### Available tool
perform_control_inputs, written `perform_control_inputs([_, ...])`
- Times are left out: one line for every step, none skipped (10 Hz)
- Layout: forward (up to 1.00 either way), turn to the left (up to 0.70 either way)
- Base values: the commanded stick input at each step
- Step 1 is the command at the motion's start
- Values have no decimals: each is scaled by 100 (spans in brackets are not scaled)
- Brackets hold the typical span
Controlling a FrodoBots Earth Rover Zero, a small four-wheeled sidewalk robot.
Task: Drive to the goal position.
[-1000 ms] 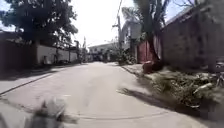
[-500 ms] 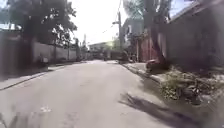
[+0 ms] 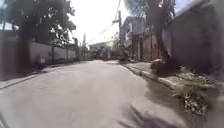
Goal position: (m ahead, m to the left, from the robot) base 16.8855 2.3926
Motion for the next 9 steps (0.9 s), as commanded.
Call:
perform_control_inputs([100,0])
perform_control_inputs([100,1])
perform_control_inputs([100,3])
perform_control_inputs([100,2])
perform_control_inputs([100,2])
perform_control_inputs([100,1])
perform_control_inputs([100,0])
perform_control_inputs([100,1])
perform_control_inputs([100,2])
